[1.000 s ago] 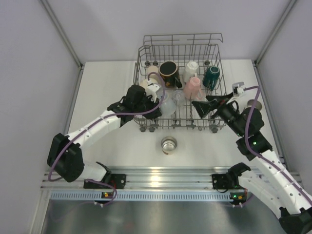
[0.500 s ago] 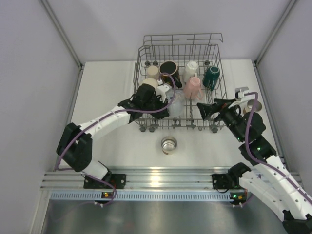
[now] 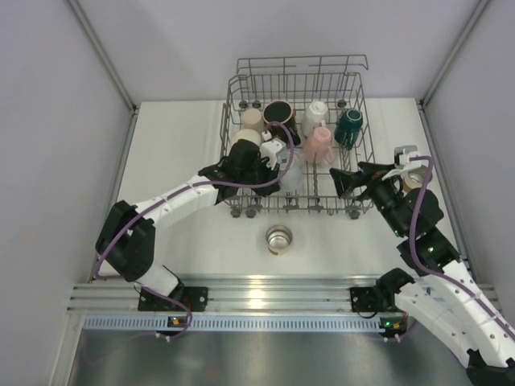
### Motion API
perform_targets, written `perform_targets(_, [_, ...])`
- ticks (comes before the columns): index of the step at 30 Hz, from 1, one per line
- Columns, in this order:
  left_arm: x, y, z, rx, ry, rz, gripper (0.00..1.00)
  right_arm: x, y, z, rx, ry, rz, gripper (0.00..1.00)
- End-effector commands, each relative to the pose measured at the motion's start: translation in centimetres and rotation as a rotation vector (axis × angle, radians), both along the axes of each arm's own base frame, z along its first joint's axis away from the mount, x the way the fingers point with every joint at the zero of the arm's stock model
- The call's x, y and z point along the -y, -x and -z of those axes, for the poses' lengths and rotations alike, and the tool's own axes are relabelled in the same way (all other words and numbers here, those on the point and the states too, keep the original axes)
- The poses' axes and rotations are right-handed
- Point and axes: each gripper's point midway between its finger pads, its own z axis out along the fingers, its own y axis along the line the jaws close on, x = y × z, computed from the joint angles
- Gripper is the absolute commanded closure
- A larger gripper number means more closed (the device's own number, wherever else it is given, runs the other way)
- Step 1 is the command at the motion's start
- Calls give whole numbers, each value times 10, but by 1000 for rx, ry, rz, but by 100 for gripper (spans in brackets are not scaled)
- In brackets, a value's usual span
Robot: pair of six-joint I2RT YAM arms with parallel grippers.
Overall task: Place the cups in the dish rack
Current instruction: Place the cup upside down on the dish rack
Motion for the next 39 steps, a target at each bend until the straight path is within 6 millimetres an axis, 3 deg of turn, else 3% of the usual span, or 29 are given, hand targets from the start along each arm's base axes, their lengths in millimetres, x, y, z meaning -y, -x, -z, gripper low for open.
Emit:
perform_targets(1, [10,-14,-18,100,40,1,100,-1,2,-7,31,-5,-1,1])
perform_targets(10, [4,-5,-14,108,14,39,100,-1,2,-5,30,-1,-2,1])
perform_targets(25, [-2,32,10,-23,-42,176,100,0,2,-3,30,0,2,1])
perform_targets(39, [-15,36,-8,-22,-132,209,100,1,3,-3,33,6,3,1])
